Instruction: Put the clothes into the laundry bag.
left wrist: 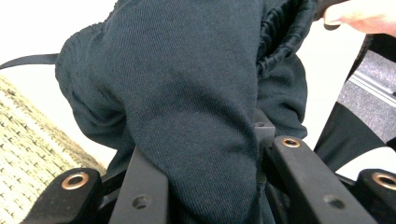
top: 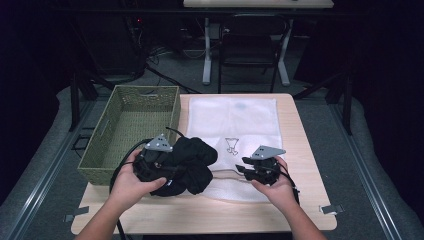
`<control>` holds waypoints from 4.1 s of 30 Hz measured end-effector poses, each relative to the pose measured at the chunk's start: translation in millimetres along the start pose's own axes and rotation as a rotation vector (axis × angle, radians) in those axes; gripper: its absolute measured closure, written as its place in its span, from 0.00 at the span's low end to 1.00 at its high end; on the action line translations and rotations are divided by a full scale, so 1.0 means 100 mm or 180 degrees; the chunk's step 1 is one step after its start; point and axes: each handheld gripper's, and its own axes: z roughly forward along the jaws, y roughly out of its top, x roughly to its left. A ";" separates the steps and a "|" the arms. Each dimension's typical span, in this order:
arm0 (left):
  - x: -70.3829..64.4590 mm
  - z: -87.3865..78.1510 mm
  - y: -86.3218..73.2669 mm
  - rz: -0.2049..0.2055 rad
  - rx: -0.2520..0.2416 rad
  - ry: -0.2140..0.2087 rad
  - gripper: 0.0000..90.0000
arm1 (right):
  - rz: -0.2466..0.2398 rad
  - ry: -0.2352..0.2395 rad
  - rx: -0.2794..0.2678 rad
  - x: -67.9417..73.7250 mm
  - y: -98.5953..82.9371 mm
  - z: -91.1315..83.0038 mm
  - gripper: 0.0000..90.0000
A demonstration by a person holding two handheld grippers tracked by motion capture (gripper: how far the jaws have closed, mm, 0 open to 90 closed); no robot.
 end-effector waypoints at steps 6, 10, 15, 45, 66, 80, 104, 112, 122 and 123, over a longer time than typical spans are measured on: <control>-0.03 0.01 -0.02 -0.0016 -0.0018 -0.0004 0.77 | 0.0070 -0.0005 -0.0039 -0.07 0.02 0.06 0.69; -0.06 0.03 -0.02 -0.0013 -0.0015 -0.0012 0.77 | 0.0072 -0.0008 -0.0034 -0.08 -0.02 0.07 0.71; -0.09 0.07 -0.03 -0.0004 -0.0003 0.0004 0.77 | 0.0000 -0.0032 0.0008 -0.04 -0.07 0.07 0.71; -0.22 0.16 -0.07 0.0072 -0.0020 -0.0029 0.77 | -0.0144 -0.0006 0.0313 0.07 -0.26 0.32 0.75; -0.24 0.19 -0.08 0.0042 -0.0036 -0.0044 0.77 | -0.0239 -0.0024 0.0448 0.07 -0.28 0.40 0.89; -0.24 0.20 -0.10 0.0031 -0.0027 -0.0050 0.77 | -0.0290 -0.0033 0.0482 0.08 -0.27 0.40 0.96; -0.21 0.15 -0.14 0.0021 -0.0046 -0.0029 0.77 | -0.0372 -0.0019 0.0527 0.06 -0.10 0.30 0.97; -0.21 0.13 -0.14 0.0025 -0.0056 -0.0023 0.77 | -0.0369 0.0015 0.0555 0.04 -0.06 0.30 0.98; -0.22 0.14 -0.13 0.0029 -0.0062 -0.0041 0.77 | -0.0468 -0.0029 0.0494 -0.01 0.13 0.24 0.98; -0.22 0.14 -0.13 0.0024 -0.0067 -0.0039 0.77 | -0.0464 -0.0029 0.0483 -0.01 0.15 0.23 0.98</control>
